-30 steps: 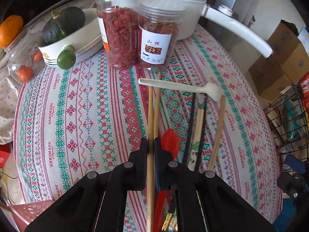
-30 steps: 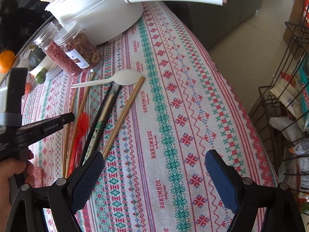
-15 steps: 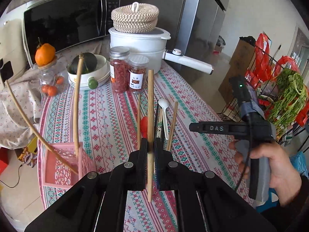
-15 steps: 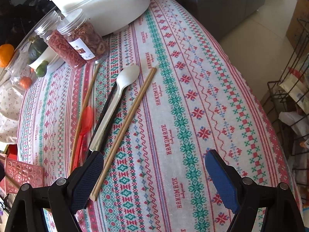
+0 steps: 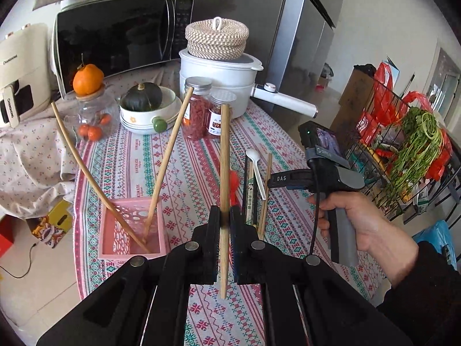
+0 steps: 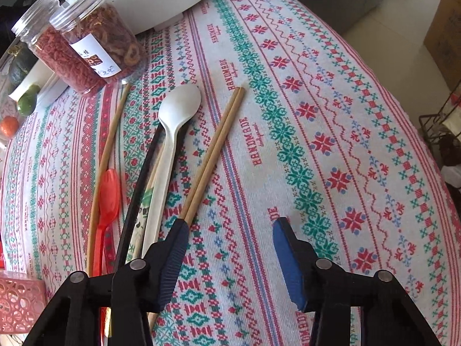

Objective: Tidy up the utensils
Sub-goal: 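Grasp a pair of wooden chopsticks with the right tool while the left tool carries its chopstick to the basket, then lower both held chopsticks into the pink basket and open both tools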

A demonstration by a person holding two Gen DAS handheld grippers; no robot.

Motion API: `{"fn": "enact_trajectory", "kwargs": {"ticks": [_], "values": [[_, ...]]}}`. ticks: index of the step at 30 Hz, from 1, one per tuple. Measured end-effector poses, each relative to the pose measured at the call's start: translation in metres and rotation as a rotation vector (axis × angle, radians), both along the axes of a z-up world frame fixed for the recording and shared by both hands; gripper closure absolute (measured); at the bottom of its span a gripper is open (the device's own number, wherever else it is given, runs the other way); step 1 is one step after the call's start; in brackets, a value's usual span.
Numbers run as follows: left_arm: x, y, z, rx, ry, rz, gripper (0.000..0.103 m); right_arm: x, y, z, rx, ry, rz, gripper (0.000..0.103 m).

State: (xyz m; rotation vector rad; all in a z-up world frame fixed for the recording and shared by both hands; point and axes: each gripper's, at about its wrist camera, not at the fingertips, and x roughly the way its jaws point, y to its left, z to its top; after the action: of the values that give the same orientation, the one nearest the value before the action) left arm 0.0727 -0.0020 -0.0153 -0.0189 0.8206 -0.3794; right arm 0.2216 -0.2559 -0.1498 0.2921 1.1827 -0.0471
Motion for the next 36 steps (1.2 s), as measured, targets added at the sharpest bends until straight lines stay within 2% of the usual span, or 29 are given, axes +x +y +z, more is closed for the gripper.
{"fn": "enact_trajectory", "kwargs": {"ticks": [2,8,9,10,11,13,15,19,23,30,36], "values": [[0.001,0.003,0.001,-0.01,0.001,0.004,0.097,0.006,0.006,-0.003,-0.022,-0.001,0.0,0.055],[0.001,0.003,0.0,-0.002,0.01,0.0,0.097,0.022,0.03,-0.006,-0.182,-0.011,0.034,0.055],[0.001,0.003,-0.001,0.002,0.012,0.0,0.097,0.025,0.035,-0.006,-0.216,-0.004,0.052,0.057],[0.001,0.003,-0.002,0.005,0.016,0.001,0.097,0.026,0.038,-0.006,-0.237,0.001,0.079,0.066],[0.002,0.004,-0.003,0.005,0.021,0.002,0.097,0.027,0.04,-0.005,-0.235,0.01,0.105,0.07],[0.002,0.004,-0.005,0.012,0.029,0.0,0.097,0.024,0.039,-0.006,-0.218,0.033,0.126,0.088],[0.002,0.004,-0.007,0.024,0.031,-0.004,0.097,0.02,0.032,-0.005,-0.192,0.047,0.126,0.095],[-0.001,0.006,-0.008,0.039,0.024,-0.009,0.097,0.003,0.008,0.003,-0.078,0.028,0.098,0.095],[-0.009,0.008,0.001,0.036,-0.004,-0.011,0.097,-0.023,-0.016,0.038,0.038,-0.078,0.069,0.095],[-0.029,0.009,0.026,0.055,-0.101,-0.017,0.097,-0.087,-0.022,0.111,0.129,-0.328,0.065,0.095],[-0.049,0.026,0.064,-0.003,-0.232,0.031,0.097,-0.131,0.001,0.159,0.127,-0.561,0.111,0.095]]}}
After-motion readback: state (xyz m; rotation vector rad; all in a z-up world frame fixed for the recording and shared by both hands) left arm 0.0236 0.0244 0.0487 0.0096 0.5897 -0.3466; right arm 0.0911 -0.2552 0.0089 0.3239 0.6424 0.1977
